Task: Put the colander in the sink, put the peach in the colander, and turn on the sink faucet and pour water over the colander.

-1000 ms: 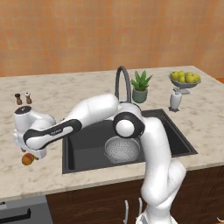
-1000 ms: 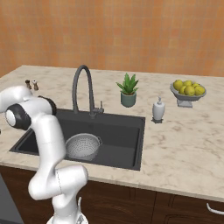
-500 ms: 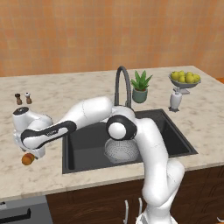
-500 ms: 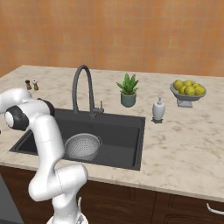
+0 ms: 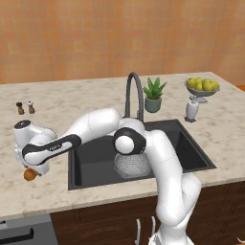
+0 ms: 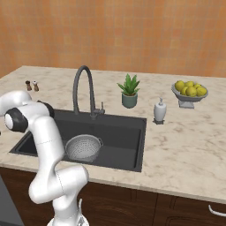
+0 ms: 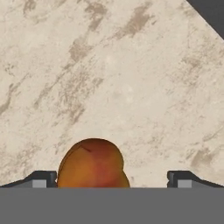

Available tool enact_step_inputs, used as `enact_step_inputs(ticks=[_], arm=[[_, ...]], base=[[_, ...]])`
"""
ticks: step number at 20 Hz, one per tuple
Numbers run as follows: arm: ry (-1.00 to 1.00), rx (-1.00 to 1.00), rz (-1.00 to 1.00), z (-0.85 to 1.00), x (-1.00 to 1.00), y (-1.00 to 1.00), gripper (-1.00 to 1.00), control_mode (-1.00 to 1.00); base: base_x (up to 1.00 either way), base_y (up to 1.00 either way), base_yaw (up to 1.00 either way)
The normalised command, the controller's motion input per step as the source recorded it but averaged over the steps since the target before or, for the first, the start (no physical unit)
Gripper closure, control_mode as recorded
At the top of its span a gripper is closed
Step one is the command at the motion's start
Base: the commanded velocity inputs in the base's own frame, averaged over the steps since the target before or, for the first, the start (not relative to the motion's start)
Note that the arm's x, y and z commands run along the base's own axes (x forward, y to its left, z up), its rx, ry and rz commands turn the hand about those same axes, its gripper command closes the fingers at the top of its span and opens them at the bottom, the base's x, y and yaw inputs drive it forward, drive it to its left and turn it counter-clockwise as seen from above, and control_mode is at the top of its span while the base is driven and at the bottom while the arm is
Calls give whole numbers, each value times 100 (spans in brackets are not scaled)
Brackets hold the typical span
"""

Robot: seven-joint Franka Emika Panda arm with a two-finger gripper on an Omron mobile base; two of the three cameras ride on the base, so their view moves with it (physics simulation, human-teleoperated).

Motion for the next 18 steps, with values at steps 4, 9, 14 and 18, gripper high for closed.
enact_step_inputs(ticks=[4, 9, 14, 18], arm=[[0, 4, 3, -14, 5, 2, -100, -100], [0, 8, 7, -15, 1, 2, -100, -100], [0, 8, 8, -10, 5, 2, -100, -100], [0, 5, 4, -17, 7, 3, -100, -100]], base=[[0, 0, 0], [0, 0, 0], [0, 0, 0], [0, 0, 0]])
